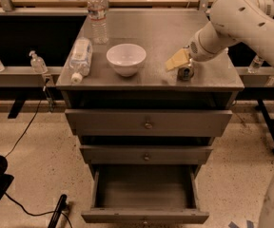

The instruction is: Place redbull can into bottom drawer

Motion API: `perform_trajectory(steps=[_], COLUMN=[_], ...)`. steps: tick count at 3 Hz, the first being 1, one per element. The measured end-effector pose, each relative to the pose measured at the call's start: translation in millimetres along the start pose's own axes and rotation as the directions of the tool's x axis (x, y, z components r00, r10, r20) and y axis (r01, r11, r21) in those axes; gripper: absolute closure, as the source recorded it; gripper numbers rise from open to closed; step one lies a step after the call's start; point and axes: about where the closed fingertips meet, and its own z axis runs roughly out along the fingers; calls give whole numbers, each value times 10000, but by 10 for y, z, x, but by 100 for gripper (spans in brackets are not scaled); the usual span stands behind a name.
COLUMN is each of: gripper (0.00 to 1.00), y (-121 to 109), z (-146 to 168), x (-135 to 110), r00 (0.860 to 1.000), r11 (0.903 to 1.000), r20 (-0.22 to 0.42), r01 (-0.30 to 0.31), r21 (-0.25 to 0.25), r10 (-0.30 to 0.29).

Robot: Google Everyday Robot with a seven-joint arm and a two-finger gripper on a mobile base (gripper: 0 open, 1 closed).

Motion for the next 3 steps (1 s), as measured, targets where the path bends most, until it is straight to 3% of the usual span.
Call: perform_trajectory(steps=[1, 2, 3], gripper=[49, 70, 95], y=[80, 200, 281], z=[54, -20, -208], x=[-71, -142, -182], r00=[9979, 9776, 9471], r11=[9971, 9759, 9360], r20=[111, 209, 717], r01=[644, 2102, 3202], r21=[-403, -578, -1458], r10=[-640, -2093, -3128])
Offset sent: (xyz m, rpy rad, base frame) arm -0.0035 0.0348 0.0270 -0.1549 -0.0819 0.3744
